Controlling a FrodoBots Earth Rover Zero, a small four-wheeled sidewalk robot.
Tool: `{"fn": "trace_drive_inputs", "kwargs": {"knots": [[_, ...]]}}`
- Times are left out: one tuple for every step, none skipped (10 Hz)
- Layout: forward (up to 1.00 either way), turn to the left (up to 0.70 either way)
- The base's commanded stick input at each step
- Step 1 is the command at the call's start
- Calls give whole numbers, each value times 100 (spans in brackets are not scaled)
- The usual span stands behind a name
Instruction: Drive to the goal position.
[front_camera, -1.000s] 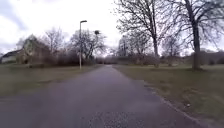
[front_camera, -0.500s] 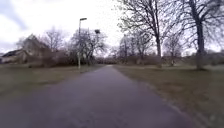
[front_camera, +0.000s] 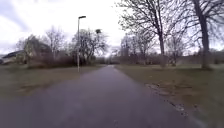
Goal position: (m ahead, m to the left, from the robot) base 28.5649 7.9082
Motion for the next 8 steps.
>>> {"fn": "trace_drive_inputs", "kwargs": {"knots": [[100, 0], [100, 0], [100, 0], [100, 0], [100, 0], [100, 0], [100, 0], [100, 0]]}}
